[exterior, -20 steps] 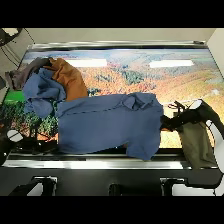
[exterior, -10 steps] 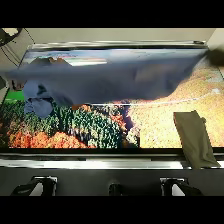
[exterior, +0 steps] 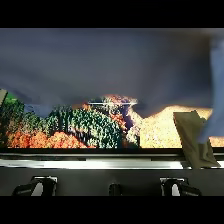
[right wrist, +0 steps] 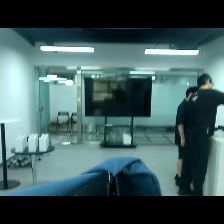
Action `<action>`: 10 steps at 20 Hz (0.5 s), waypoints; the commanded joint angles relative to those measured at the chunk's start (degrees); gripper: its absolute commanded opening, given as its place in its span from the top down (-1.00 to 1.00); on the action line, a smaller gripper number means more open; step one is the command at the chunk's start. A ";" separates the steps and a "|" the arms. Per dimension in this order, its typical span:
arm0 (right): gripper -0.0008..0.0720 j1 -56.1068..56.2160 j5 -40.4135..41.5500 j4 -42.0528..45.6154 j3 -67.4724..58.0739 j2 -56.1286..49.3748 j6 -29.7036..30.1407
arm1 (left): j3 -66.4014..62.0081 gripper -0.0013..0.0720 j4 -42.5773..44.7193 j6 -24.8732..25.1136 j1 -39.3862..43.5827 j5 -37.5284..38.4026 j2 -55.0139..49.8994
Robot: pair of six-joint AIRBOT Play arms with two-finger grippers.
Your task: Fold the shirts.
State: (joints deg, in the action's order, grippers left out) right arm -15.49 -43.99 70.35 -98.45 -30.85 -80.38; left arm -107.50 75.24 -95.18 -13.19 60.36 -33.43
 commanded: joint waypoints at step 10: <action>0.88 0.04 -41.88 5.70 0.09 -19.76 -7.50 | 14.56 0.91 -0.02 5.73 0.28 18.43 -13.75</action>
State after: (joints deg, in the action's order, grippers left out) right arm -15.49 -67.51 76.38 -98.61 -40.97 -86.72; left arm -100.53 75.02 -93.10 -13.08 73.45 -42.44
